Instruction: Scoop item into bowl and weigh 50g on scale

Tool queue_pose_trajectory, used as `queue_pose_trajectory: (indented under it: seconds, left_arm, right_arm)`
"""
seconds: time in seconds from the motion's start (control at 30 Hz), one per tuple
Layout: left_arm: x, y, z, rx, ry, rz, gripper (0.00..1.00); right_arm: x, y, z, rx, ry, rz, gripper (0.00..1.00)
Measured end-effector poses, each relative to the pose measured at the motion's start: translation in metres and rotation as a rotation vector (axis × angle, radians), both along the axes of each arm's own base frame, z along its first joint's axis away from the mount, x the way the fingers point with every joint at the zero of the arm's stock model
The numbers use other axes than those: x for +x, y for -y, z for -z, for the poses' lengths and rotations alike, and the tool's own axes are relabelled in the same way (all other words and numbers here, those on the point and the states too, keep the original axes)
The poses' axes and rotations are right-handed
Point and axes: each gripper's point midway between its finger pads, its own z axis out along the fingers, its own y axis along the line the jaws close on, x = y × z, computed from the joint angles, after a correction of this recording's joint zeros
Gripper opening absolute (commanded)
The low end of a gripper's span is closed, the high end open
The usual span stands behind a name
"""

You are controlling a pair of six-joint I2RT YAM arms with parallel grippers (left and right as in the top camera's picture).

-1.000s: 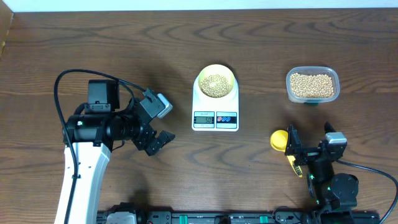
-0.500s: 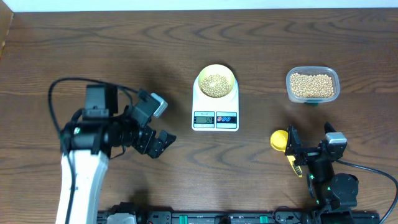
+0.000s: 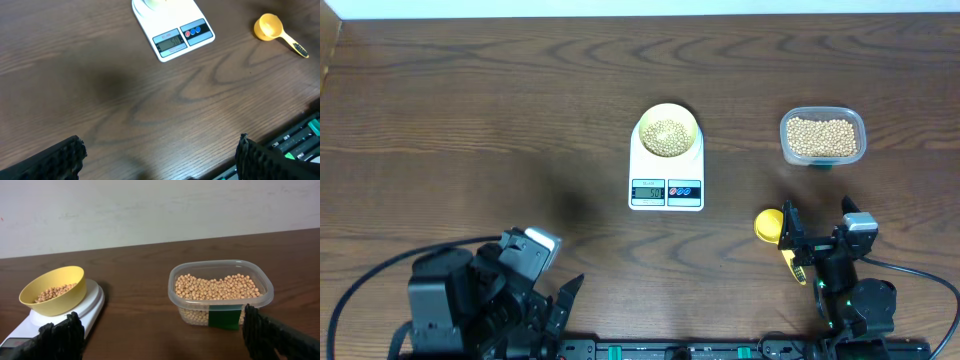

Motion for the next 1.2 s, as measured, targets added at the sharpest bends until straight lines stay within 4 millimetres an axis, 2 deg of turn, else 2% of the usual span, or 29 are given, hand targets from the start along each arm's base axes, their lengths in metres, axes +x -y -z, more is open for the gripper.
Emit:
queue_pose_trajectory:
  seconds: [0.4, 0.83, 1.2]
  left_arm:
    - [-0.016, -0.001, -0.011, 0.006, 0.113, -0.005, 0.98]
    - [-0.055, -0.002, -0.030, 0.008, 0.370, -0.009, 0.98]
    - [-0.079, -0.002, -0.036, 0.008, 0.519, -0.009, 0.98]
  right_arm:
    - [0.000, 0.000, 0.000, 0.000, 0.000, 0.000, 0.99]
    - [0.000, 0.000, 0.000, 0.000, 0.000, 0.000, 0.99]
    - [0.000, 0.000, 0.000, 0.000, 0.000, 0.000, 0.99]
